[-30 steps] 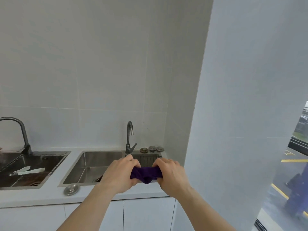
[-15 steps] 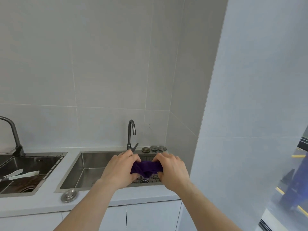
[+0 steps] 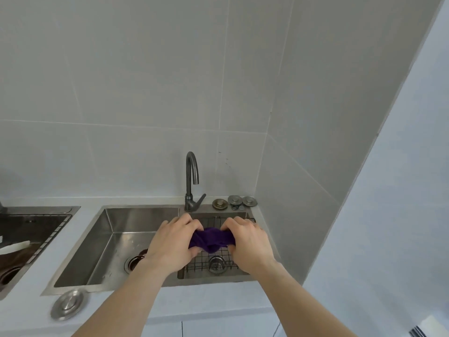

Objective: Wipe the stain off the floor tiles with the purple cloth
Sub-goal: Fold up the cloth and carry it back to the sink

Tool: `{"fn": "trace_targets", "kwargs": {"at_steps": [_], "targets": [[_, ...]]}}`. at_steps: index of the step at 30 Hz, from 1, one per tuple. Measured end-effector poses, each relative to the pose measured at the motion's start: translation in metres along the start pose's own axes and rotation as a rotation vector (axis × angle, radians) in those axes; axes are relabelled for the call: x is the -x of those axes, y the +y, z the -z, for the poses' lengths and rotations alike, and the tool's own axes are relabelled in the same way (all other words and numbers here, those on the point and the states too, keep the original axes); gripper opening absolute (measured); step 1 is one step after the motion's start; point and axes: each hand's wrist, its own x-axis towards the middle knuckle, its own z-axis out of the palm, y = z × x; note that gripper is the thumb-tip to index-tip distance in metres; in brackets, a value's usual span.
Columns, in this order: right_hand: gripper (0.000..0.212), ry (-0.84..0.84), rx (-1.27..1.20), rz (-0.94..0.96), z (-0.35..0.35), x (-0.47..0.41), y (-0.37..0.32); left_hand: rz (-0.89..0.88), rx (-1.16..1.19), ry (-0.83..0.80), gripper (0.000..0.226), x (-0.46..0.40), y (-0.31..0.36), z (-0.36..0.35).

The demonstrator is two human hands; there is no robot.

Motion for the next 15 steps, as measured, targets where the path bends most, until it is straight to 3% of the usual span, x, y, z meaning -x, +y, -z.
{"fn": "trace_targets", "kwargs": {"at_steps": [8,15], "targets": [[0.041,-0.218,-0.068,-0.090,-0.106,-0.120,0.096,0.067,-0.009,-0.150,0.051,-0.140,-0.053,-0.103],[0.034,-0.387,-0.180,-0.170,-0.183,-0.173,0.155,0.128,0.027,-0.255,0.054,-0.200,-0.095,-0.189]]}}
